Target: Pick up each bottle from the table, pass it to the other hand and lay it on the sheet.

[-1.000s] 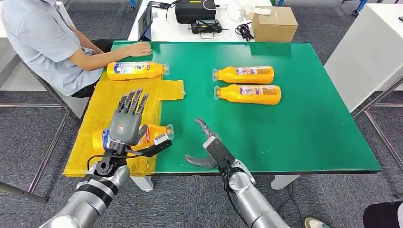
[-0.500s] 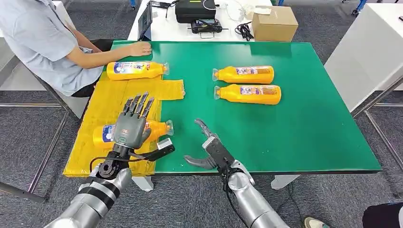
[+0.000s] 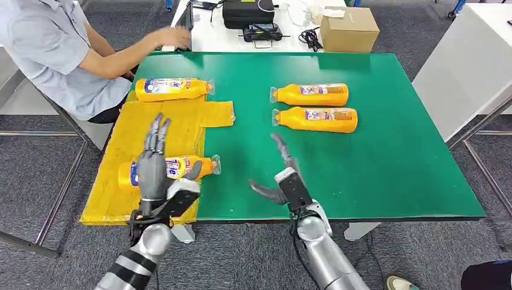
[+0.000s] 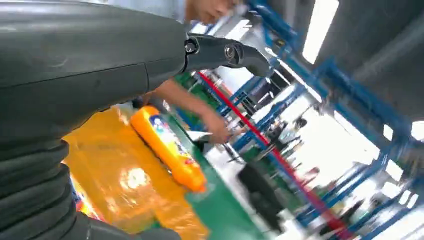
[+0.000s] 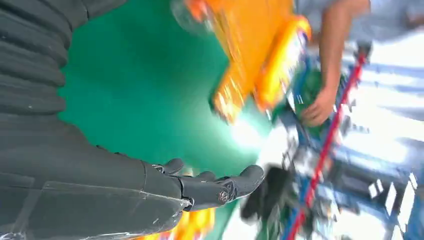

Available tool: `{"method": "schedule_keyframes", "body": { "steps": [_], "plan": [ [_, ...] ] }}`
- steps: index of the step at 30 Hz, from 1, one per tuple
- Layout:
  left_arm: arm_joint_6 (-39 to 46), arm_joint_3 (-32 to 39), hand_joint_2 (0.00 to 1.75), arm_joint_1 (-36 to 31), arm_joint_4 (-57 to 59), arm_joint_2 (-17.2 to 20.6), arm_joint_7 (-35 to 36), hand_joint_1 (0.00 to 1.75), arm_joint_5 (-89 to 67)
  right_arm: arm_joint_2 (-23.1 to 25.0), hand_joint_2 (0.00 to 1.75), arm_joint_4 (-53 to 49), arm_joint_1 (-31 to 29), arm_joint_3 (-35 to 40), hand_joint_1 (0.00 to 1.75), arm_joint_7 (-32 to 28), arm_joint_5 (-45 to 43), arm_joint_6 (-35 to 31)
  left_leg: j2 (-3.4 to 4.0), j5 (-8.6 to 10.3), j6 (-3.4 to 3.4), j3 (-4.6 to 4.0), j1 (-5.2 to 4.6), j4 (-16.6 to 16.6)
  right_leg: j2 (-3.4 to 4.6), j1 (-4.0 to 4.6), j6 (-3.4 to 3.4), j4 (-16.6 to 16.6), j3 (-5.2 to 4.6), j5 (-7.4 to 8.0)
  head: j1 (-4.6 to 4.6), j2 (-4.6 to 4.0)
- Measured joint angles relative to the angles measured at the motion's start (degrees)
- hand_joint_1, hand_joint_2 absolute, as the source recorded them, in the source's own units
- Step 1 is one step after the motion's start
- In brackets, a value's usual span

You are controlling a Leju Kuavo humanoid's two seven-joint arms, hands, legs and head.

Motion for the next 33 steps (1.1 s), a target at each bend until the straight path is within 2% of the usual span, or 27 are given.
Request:
{"method": "schedule_keyframes", "body": {
  "steps": [1, 2, 5, 7, 9, 10, 11, 21, 33],
  "plan": [
    [-0.87, 0.13, 1.75, 1.24, -1.82, -0.37, -1.13, 0.00, 3.72, -0.17, 0.00, -1.51, 0.54, -0.52, 0.00, 0.37, -0.13, -1.06, 0.00, 0.00, 0.00, 0.00, 0.00, 0.00, 0.00, 0.00, 0.00, 0.00, 0.00, 0.00, -0.02, 0.00],
    [-2.23, 0.42, 1.75, 2.66, -3.52, -0.66, -2.08, 0.00, 7.88, -0.37, 1.75, -2.95, 1.16, -1.05, 0.00, 0.81, -0.11, -1.97, 0.00, 0.00, 0.00, 0.00, 0.00, 0.00, 0.00, 0.00, 0.00, -0.01, 0.00, 0.00, -0.02, 0.00],
    [-6.85, 1.20, 1.75, 6.48, -7.37, -1.71, -3.82, 0.00, 18.41, -1.09, 1.75, -6.82, 3.29, -2.67, 0.00, 1.10, 1.82, -6.56, -0.01, -0.01, 0.01, 0.00, 0.00, 0.00, 0.00, 0.00, 0.00, -0.02, -0.01, 0.00, 0.00, 0.00],
    [-16.97, 1.55, 1.75, 10.07, -10.29, -2.15, -2.35, 0.00, 29.55, -1.82, 1.75, -10.54, 6.04, -4.29, 0.00, 1.16, 4.73, -10.17, -0.01, -0.02, 0.02, -0.01, 0.00, 0.00, -0.01, 0.00, 0.00, -0.04, -0.01, -0.01, 0.00, 0.00],
    [-32.53, 1.99, 1.75, 13.17, -12.08, -2.15, 0.81, 0.00, 45.04, -2.36, 1.75, -13.33, 8.29, -5.66, 0.00, 1.05, 8.09, -13.27, 0.02, -0.04, 0.02, -0.04, 0.00, -0.01, 0.01, 0.00, 0.00, -0.04, -0.04, -0.01, 0.00, 0.00],
    [-37.27, 2.38, 1.75, 14.91, -12.95, -2.23, 0.31, 0.00, 49.29, -2.62, 1.75, -14.89, 9.62, -6.42, 0.00, 0.79, 9.76, -14.80, 0.04, -0.07, -0.02, -0.04, 0.00, -0.01, 0.03, 0.00, 0.00, -0.04, -0.07, -0.01, -0.02, 0.00],
    [-38.26, 2.49, 1.75, 16.03, -13.43, -2.47, -0.30, 0.00, 48.92, -2.84, 1.75, -16.07, 10.84, -6.99, 0.00, 0.59, 10.64, -16.29, 0.03, -0.07, -0.01, -0.05, 0.00, -0.01, 0.02, 0.00, 0.00, -0.04, -0.08, -0.01, -0.02, 0.00],
    [-19.26, 3.21, 1.75, 18.90, -15.32, -3.59, -2.86, 0.00, 29.68, -3.91, 1.75, -23.01, 17.08, -8.81, 0.00, 2.19, 17.01, -21.11, 0.01, -0.05, -0.01, -0.05, 0.01, -0.01, 0.01, 0.01, 0.02, -0.04, -0.05, 0.01, -0.02, 0.00],
    [-16.66, 3.21, 1.75, 19.36, -15.29, -3.92, -3.23, 0.00, 28.97, -4.79, 1.75, -26.05, 19.72, -8.83, 0.00, 3.04, 17.11, -20.65, 0.01, -0.05, 0.00, -0.06, 0.00, -0.01, 0.02, 0.00, 0.02, -0.05, -0.06, 0.01, -0.02, 0.00]
  ]
}}
